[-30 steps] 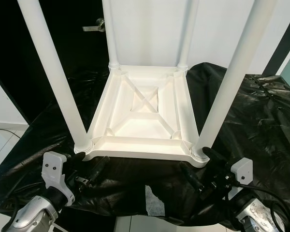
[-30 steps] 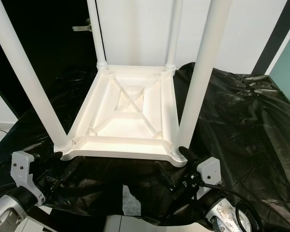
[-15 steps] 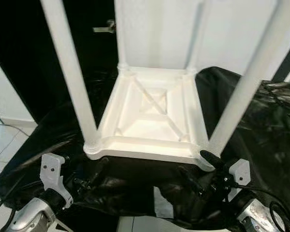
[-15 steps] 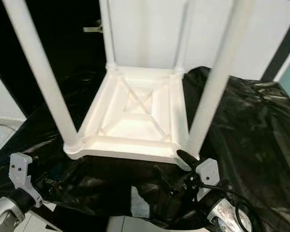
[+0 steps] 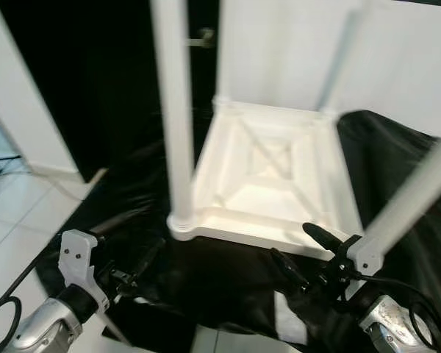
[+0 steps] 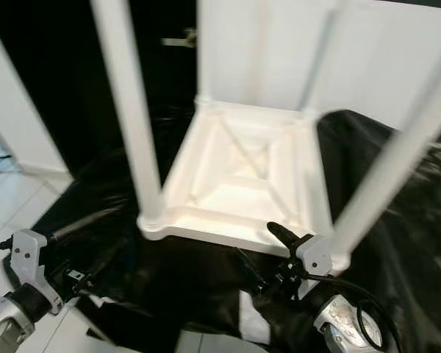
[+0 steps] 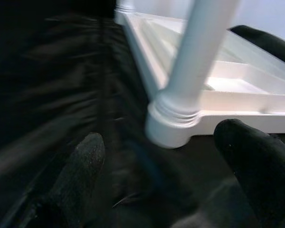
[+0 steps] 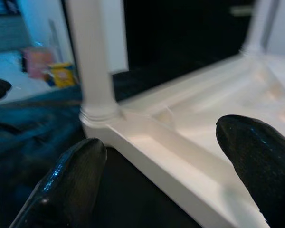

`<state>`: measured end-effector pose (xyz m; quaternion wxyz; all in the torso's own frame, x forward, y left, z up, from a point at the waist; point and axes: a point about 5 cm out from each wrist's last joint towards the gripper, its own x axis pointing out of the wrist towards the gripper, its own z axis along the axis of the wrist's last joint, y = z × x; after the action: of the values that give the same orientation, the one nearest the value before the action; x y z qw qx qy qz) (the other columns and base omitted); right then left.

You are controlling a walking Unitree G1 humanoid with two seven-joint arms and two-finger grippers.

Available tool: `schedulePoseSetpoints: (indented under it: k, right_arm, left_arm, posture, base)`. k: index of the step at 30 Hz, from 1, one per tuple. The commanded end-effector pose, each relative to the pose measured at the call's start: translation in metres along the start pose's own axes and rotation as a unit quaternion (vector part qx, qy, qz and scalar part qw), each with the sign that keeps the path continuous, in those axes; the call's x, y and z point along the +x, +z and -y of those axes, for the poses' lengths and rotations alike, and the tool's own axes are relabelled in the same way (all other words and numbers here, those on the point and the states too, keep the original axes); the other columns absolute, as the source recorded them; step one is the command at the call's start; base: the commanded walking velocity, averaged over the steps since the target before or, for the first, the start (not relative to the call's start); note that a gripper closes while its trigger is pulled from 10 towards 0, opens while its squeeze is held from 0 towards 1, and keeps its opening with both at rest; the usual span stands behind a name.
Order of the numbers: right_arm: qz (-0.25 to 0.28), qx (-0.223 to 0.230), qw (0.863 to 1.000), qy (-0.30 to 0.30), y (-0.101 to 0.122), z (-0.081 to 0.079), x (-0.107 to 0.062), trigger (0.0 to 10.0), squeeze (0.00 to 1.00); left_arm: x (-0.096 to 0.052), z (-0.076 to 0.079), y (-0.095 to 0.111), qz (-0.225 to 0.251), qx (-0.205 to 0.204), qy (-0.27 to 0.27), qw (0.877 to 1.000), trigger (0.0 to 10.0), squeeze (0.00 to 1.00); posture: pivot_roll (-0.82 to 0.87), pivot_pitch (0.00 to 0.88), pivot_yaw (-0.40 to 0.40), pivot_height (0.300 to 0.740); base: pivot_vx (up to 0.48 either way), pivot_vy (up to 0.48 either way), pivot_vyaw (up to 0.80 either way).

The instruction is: Building children table

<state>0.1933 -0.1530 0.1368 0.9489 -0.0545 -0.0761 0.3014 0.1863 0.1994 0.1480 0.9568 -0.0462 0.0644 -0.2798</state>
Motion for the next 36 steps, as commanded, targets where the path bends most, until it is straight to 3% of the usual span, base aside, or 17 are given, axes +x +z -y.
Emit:
schedulePoseSetpoints:
  k: [1, 8, 26, 36]
  right_arm:
    - [-0.008, 0.006, 1.0, -0.003, -0.002, 0.0, -0.0023, 10.0, 0.0]
    - [-0.011, 0.009, 1.0, -0.002, -0.0042, -0.0019, -0.0035, 10.0, 0.0]
    - [-0.01, 0.01, 1.0, -0.02, -0.0049, 0.0053, -0.0027, 10.0, 0.0]
    - [-0.012, 0.002, 0.999, -0.034, -0.0055, 0.0075, -0.0007, 10.0, 0.0]
  left_arm:
    - [-0.0015, 0.0134, 0.0016, 0.003, 0.001, -0.107, 0.994, 10.0, 0.0]
    - [-0.0035, 0.0144, -0.0004, 0.002, 0.001, -0.108, 0.994, 10.0, 0.0]
    - [-0.002, 0.0107, 0.0002, 0.004, 0.023, -0.114, 0.993, 10.0, 0.0]
    - [0.0044, 0.0078, 0.003, 0.01, 0.036, -0.113, 0.993, 10.0, 0.0]
  posture:
    - [0.06, 0.0, -0.037, 0.74]
    - [0.06, 0.0, -0.037, 0.74]
    - [0.05, 0.0, -0.027, 0.74]
    - [0.04, 0.0, -0.021, 0.74]
  base:
    - [0.0, 0.326, 0.59]
    - [0.0, 0.316, 0.08]
    - [0.0, 0.0, 0.0]
    - [0.0, 0.0, -0.76]
